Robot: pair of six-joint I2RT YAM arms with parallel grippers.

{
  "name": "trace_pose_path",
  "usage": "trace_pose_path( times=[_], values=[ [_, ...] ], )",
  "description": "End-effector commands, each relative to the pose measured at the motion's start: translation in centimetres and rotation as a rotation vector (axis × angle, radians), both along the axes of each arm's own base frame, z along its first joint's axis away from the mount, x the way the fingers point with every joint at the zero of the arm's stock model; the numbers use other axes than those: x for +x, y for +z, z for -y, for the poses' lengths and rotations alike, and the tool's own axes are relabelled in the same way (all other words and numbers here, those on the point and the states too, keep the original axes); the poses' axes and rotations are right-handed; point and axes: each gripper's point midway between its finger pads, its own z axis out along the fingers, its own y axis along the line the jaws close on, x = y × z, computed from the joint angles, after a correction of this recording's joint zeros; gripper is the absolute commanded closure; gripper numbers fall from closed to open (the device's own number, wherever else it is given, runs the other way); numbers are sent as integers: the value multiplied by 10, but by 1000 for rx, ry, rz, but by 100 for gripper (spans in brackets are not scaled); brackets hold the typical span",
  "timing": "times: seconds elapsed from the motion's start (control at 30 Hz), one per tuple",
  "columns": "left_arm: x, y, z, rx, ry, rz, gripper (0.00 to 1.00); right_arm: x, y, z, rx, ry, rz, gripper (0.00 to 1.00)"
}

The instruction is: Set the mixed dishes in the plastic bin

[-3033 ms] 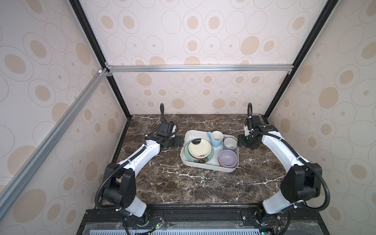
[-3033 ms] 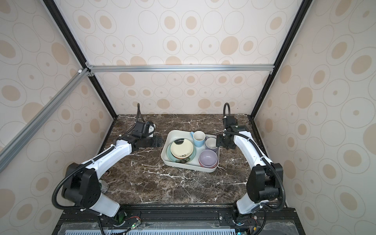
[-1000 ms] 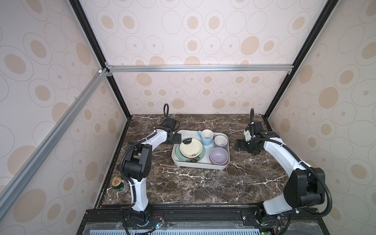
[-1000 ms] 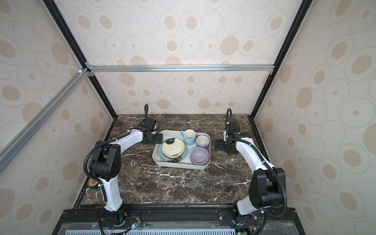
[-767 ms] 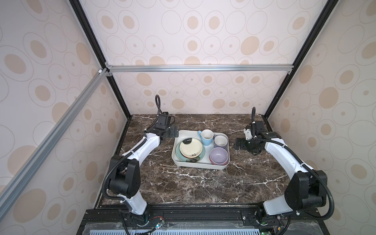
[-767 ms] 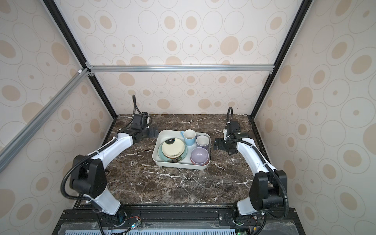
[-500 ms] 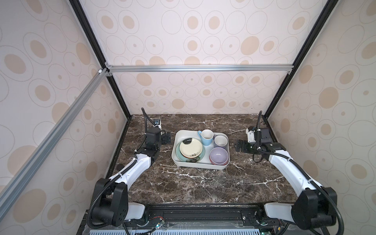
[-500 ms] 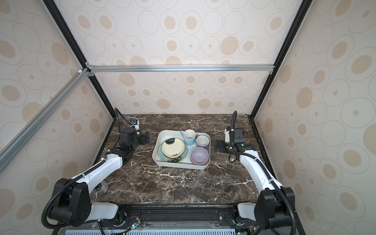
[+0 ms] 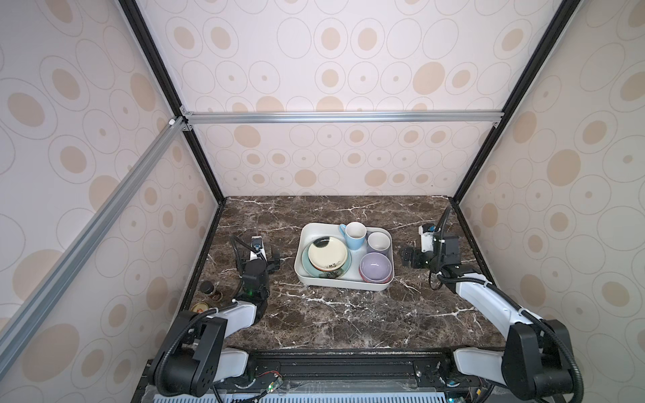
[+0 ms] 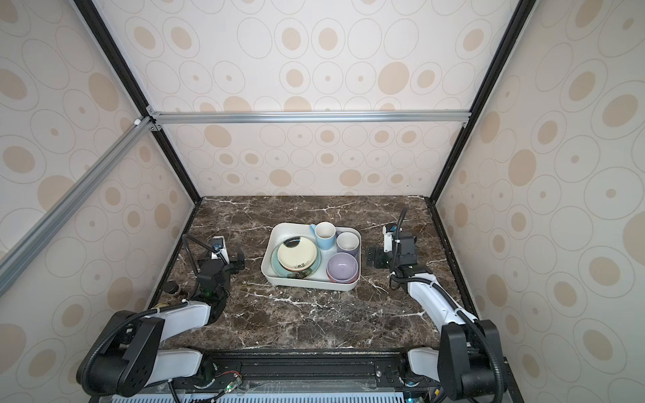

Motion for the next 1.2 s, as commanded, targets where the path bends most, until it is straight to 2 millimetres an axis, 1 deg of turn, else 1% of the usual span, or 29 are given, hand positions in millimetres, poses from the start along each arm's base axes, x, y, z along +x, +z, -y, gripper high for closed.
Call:
trace_pose_path(
  times=[0.0, 0.07, 0.1, 0.17, 0.23, 0.3, 0.4, 0.43, 0.5, 0.53, 0.57, 0.6, 0.63, 0.7, 0.73, 0.77, 0.8, 0.87, 0.93, 1.03, 1.17],
  values=[
    [-5, 25, -17, 16, 83, 152, 1, 14, 8, 15, -86, -40, 98, 0],
    [-12, 19, -21, 14, 100, 175, 1, 18, 12, 21, -107, -70, 164, 0],
    [-16, 20, -21, 16, 101, 204, 1, 21, 14, 23, -112, -80, 200, 0],
    [-19, 19, -25, 25, 114, 235, 1, 25, 13, 27, -135, -95, 249, 0],
    [-18, 14, -23, 5, 96, 212, 1, 29, 7, 32, -160, -115, 238, 0],
    [-18, 16, -22, 4, 69, 233, 1, 30, 1, 34, -178, -116, 197, 0],
    [-21, 9, -15, -17, -13, 238, 1, 28, -12, 38, -192, -132, 183, 0],
    [-22, 15, -16, 6, -9, 279, 1, 27, -16, 40, -194, -141, 189, 0],
    [-17, 3, -13, -12, -34, 204, 1, 26, -23, 44, -207, -157, 206, 0],
    [-11, 4, -11, -10, -52, 201, 1, 27, -23, 45, -213, -161, 225, 0],
    [-5, 2, -10, -3, -56, 193, 1, 28, -23, 46, -218, -163, 246, 0],
    [-1, -4, -11, -12, -57, 159, 1, 28, -22, 45, -230, -150, 257, 0],
    [3, -4, -12, -28, -65, 149, 1, 29, -18, 44, -232, -142, 291, 0],
    [5, -5, -14, -34, -66, 149, 1, 31, -31, 46, -201, -132, 280, 0],
    [7, -6, -15, -43, -66, 136, 1, 33, -39, 41, -196, -97, 282, 0],
    [8, -5, -16, -48, -69, 142, 1, 36, -36, 36, -184, -73, 313, 0],
    [9, -6, -17, -55, -71, 140, 1, 33, -36, 36, -189, -70, 304, 0],
    [11, -8, -20, -64, -57, 128, 1, 29, -41, 30, -183, -28, 295, 0],
    [13, -9, -21, -71, -55, 121, 1, 31, -39, 31, -182, -40, 317, 0],
    [13, -9, -21, -71, -54, 121, 1, 30, -41, 31, -183, -38, 287, 0],
    [13, -9, -21, -69, -55, 124, 1, 30, -40, 31, -183, -38, 292, 0]
  ],
)
